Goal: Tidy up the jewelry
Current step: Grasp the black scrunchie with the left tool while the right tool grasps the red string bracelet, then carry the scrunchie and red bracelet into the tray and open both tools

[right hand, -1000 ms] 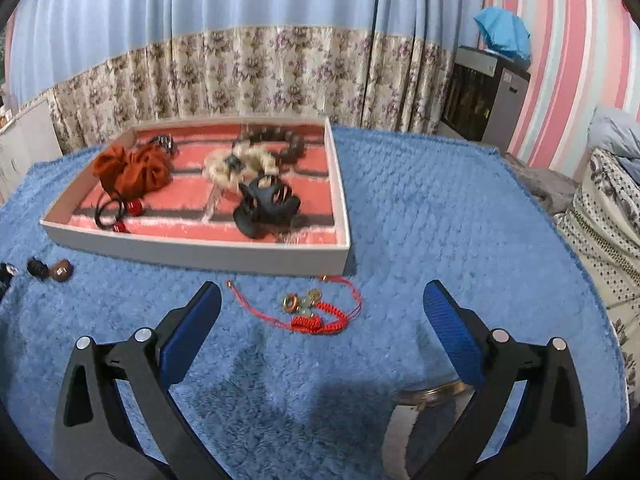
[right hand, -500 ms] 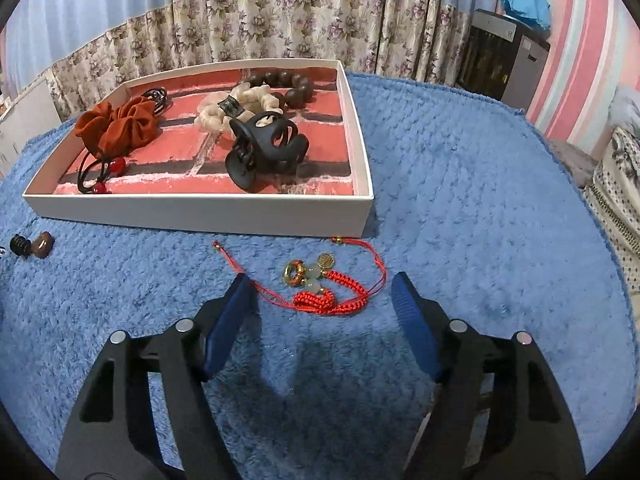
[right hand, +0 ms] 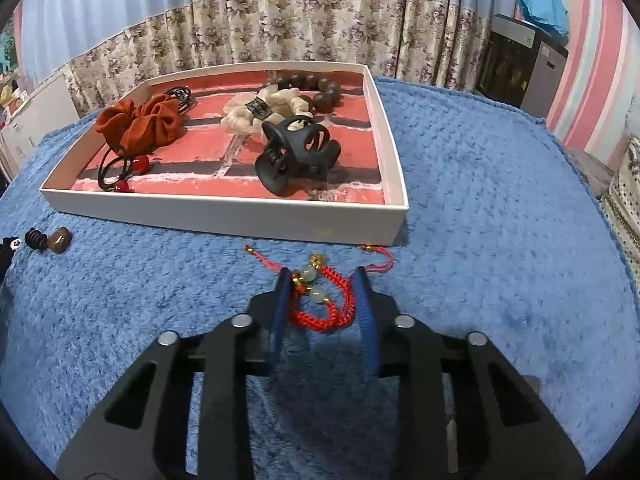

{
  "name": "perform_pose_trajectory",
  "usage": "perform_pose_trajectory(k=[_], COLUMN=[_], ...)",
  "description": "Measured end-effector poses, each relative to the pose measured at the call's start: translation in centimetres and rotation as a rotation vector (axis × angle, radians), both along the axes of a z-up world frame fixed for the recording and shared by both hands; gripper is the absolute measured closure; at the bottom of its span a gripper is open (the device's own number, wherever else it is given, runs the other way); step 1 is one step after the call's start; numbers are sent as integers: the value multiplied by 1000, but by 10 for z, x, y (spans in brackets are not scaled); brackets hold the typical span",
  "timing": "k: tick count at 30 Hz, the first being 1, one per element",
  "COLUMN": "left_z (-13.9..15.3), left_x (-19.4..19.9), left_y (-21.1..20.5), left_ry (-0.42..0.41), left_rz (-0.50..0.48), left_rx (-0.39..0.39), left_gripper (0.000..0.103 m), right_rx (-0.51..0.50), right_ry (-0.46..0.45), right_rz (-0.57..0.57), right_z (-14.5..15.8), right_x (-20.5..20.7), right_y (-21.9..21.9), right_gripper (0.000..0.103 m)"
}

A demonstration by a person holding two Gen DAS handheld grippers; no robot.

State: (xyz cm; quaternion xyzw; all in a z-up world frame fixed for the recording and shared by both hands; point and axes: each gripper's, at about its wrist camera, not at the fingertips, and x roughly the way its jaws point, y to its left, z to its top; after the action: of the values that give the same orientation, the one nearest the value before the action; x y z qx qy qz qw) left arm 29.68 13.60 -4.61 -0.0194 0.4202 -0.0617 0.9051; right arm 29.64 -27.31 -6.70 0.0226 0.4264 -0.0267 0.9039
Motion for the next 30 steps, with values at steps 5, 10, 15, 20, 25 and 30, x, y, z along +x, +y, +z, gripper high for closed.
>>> perform_pose_trajectory(k=[5,10,15,20,25,30], left_z=[0,1,10,24,42,71], left_x=[0,-1,-3,-8,-10,-9], left_y=[4,2,-3,-9,-23,-38], left_ry=[1,-11,-35,-58,-70,-105], left_rz=[16,11,13,16,3,-12], left_rx=[-16,-11,1,8,18,5], left_gripper=[84,88,89,89,89,89], right_rx=[8,39,68,87,101,115], right_ry=[-10,-31,-55,-95,-141,-169], right_rz=[-2,-19,-29,-17,-2,8], right_z=[1,3,8,28,53,72], right_x=[-1,-3,-7,-13,-12,-9], right_y=[-1,-8,-13,-16,-19,-22], right_gripper=[90,93,93,93,93,93])
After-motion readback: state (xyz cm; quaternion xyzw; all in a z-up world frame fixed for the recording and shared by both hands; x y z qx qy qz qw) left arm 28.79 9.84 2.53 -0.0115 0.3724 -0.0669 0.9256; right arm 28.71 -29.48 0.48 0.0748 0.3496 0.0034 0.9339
